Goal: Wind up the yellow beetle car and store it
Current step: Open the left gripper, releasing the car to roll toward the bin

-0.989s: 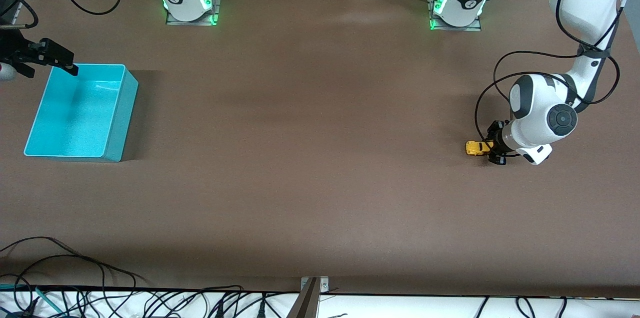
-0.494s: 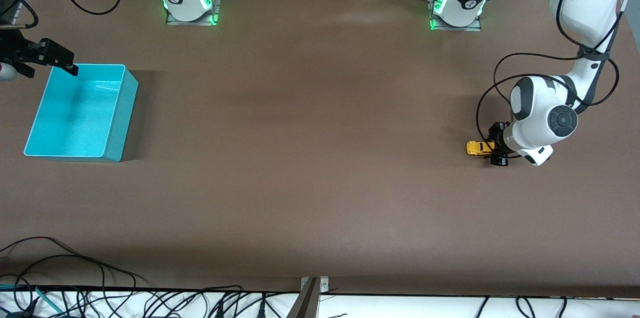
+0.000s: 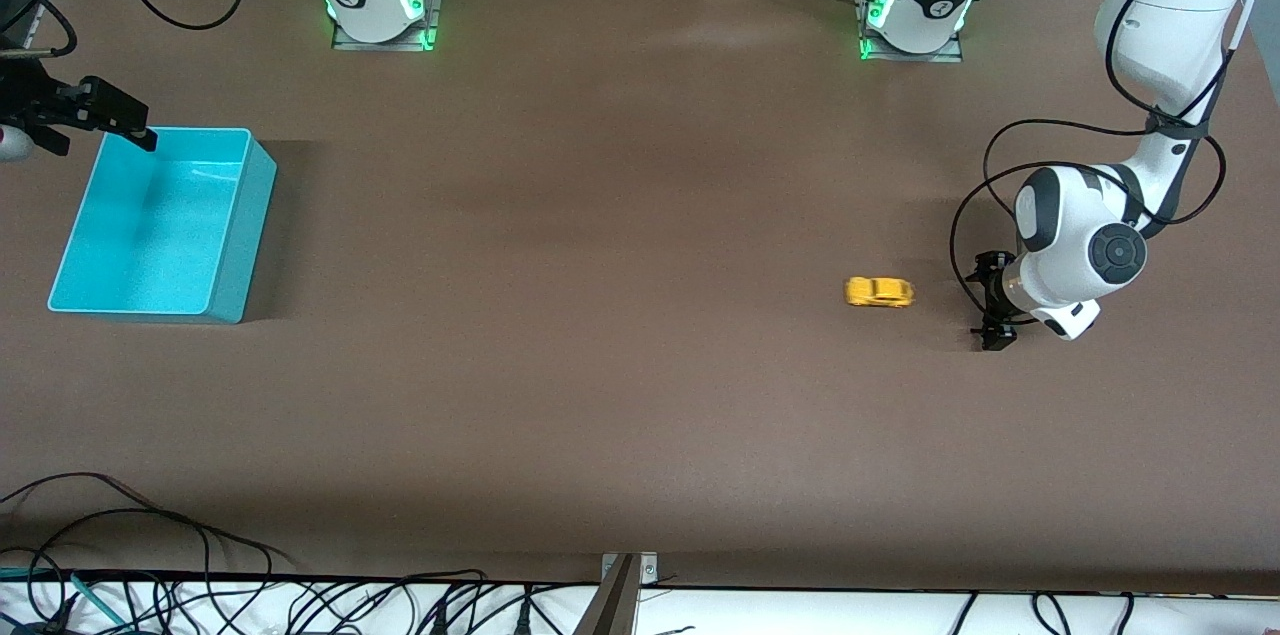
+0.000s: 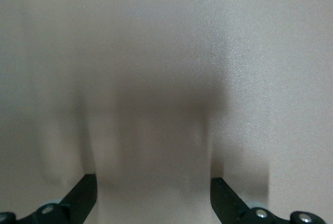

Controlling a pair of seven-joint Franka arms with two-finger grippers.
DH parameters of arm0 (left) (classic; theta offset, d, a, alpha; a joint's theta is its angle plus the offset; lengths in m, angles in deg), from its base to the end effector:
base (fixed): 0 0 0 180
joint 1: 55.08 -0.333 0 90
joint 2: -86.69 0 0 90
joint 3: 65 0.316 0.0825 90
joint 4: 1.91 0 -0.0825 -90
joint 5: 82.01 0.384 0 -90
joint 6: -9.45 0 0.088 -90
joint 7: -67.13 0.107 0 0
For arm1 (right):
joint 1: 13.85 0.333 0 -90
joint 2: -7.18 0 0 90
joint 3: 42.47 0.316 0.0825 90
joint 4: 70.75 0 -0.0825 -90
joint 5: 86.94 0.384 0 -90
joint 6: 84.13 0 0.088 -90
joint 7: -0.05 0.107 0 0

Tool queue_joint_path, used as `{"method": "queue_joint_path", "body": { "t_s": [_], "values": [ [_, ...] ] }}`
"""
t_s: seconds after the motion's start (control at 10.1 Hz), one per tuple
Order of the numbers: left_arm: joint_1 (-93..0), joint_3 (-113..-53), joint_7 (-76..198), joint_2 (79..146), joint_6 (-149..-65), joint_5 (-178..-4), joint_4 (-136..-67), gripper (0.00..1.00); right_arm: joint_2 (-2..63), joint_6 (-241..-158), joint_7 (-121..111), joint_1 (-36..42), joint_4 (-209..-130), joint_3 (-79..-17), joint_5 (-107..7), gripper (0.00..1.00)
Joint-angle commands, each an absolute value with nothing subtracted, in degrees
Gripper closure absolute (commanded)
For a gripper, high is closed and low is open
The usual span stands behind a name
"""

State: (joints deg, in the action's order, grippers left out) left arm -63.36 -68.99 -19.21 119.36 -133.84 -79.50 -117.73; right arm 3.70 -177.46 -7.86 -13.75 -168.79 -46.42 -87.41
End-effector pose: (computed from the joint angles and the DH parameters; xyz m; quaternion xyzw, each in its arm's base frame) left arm 0.5876 0.0436 0.1565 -0.7120 -0.7007 0.0379 0.0241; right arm 0.5369 -0.0380 0.5962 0.9993 0.0358 -0.0110 0.0009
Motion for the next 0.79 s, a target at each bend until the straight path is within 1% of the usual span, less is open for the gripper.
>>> {"method": "queue_joint_path", "body": {
  "t_s": [0.0,0.2,0.3,0.49,0.59,0.69],
  "values": [
    [-63.26,-69.39,-18.75,117.56,-131.71,-77.17,-116.61,0.00,3.93,-176.33,-8.48,-13.77,-167.52,-46.25,-87.90,0.00],
    [-62.91,-69.74,-13.93,113.43,-127.06,-77.17,-116.61,0.00,3.93,-176.33,-8.39,-13.77,-167.52,-46.33,-87.90,0.00],
    [-63.08,-70.87,-10.42,111.06,-125.56,-77.17,-116.61,0.00,3.93,-176.33,-8.39,-13.77,-167.52,-46.25,-87.90,0.00],
    [-63.08,-71.67,4.91,105.09,-120.30,-77.17,-116.61,0.00,4.02,-176.33,-8.30,-13.77,-167.52,-46.33,-87.82,0.00],
    [-63.25,-71.68,13.70,102.45,-119.32,-77.26,-116.61,0.00,3.93,-176.33,-8.13,-13.77,-167.52,-46.33,-87.73,0.00],
    [-63.17,-71.76,23.18,100.77,-116.09,-77.26,-116.61,0.00,4.02,-176.50,-7.95,-13.77,-167.44,-46.33,-87.47,0.00]
  ]
}}
